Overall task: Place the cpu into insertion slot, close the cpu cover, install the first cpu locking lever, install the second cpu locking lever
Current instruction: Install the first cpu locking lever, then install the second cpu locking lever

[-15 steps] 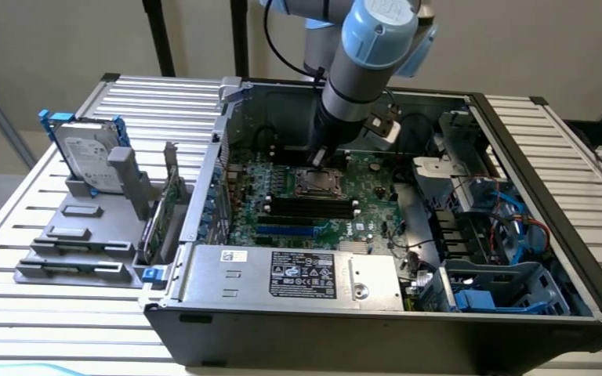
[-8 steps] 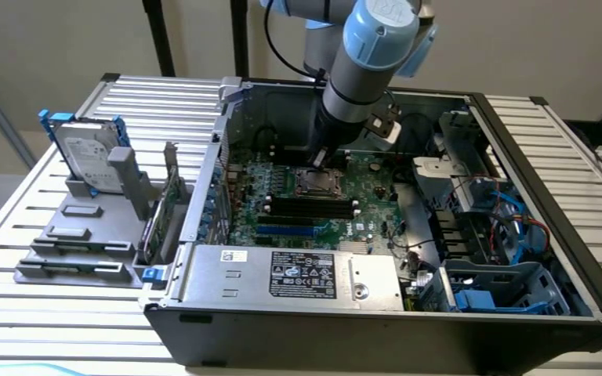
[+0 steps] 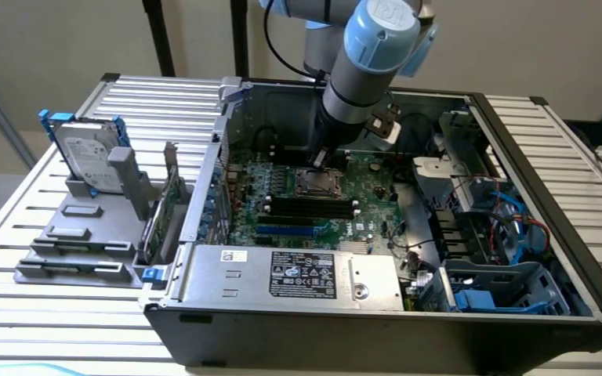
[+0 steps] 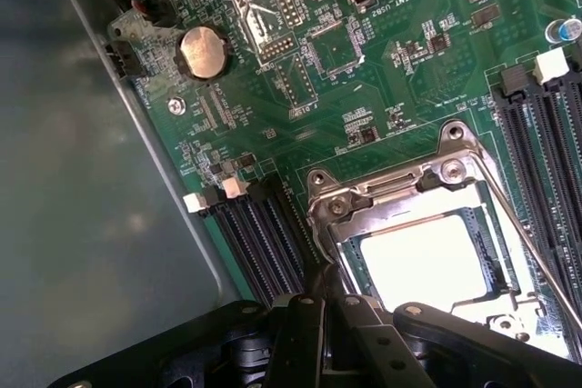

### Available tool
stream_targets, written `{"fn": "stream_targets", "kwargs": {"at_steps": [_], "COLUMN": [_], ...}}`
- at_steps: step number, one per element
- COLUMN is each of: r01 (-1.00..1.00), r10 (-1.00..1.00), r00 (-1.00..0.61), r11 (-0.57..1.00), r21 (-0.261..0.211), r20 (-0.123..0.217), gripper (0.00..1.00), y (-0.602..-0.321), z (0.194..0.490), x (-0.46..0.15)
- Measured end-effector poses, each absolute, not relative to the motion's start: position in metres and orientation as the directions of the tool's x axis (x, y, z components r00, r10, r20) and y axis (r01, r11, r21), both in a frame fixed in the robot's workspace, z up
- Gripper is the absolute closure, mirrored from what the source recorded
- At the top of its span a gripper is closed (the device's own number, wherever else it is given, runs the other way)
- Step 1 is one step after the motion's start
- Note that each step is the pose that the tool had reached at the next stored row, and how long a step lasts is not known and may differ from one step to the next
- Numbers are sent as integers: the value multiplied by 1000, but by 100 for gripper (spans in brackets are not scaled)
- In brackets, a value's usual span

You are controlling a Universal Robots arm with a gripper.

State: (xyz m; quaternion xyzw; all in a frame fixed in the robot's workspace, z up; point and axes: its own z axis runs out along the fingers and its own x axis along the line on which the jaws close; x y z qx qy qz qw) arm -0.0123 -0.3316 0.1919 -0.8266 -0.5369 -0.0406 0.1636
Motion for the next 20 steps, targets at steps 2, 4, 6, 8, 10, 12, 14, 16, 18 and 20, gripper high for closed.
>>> {"fn": "stream_targets", "kwargs": {"at_steps": [2,4,6,8,10,12,14,16,18,20], "r01": [902,902,902,902,902,902,902,902,902,902], "r10": [875,876,876,876,875,875,875,875,875,875], "r00": [418,417,417,417,417,417,417,417,417,417], "r11": [-367,-366,-366,-366,-366,-366,-366,-366,-366,-366], "r21": [-227,-227,-227,-227,-228,-228,-228,-228,-228,-228], "r20": [245,244,244,245,245,245,245,245,245,245], "gripper": [89,89,89,89,89,89,89,89,89,89], "y": [-332,-332,-332,-332,-332,-332,-332,-332,-332,-332], "z": [193,197,201,202,202,202,202,202,202,202], "x": [-12,-12,-12,-12,-12,-12,-12,-12,-12,-12]}}
